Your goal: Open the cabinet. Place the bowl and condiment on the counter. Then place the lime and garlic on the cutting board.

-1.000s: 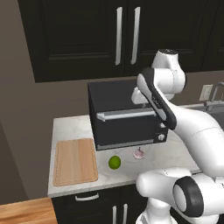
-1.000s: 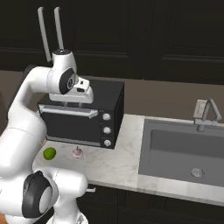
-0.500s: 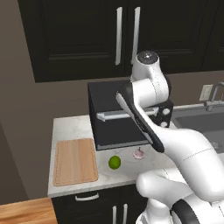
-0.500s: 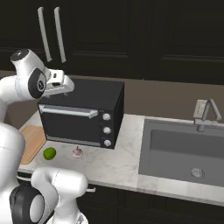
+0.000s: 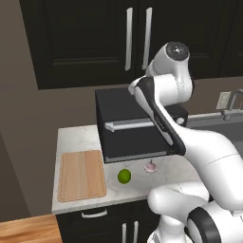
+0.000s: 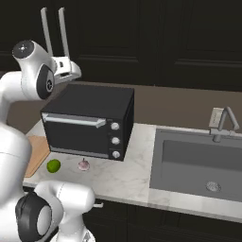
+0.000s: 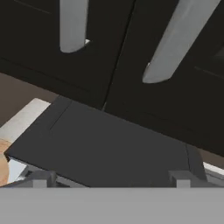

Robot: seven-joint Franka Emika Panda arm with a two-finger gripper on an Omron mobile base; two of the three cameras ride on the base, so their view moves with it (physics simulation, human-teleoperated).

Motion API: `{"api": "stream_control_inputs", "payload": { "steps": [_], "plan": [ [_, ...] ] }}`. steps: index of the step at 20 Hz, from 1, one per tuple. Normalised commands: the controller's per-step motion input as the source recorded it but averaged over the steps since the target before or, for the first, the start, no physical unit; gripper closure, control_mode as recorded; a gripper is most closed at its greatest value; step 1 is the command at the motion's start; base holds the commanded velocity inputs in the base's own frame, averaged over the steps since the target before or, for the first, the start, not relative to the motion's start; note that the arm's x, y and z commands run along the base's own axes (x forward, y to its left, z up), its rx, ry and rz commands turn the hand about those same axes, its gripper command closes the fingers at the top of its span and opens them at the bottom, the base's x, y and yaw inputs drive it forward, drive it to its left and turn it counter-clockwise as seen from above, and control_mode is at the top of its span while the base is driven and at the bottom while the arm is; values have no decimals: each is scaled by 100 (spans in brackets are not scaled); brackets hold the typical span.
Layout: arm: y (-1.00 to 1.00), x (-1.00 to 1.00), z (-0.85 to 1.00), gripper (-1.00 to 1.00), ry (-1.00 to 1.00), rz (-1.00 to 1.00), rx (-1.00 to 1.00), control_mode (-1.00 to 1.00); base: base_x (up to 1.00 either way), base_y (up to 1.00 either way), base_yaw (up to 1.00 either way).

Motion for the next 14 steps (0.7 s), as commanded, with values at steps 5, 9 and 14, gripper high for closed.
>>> {"api": "stream_control_inputs", "payload": {
  "steps": [5, 9, 14],
  "plan": [
    [6, 8, 49, -100, -6, 3, 0, -100, 0, 0, 0],
    [2, 1, 36, -100, -3, -13, 0, -100, 0, 0, 0],
    [-1, 6, 2, -100, -5, -15, -1, -100, 0, 0, 0]
  ]
}}
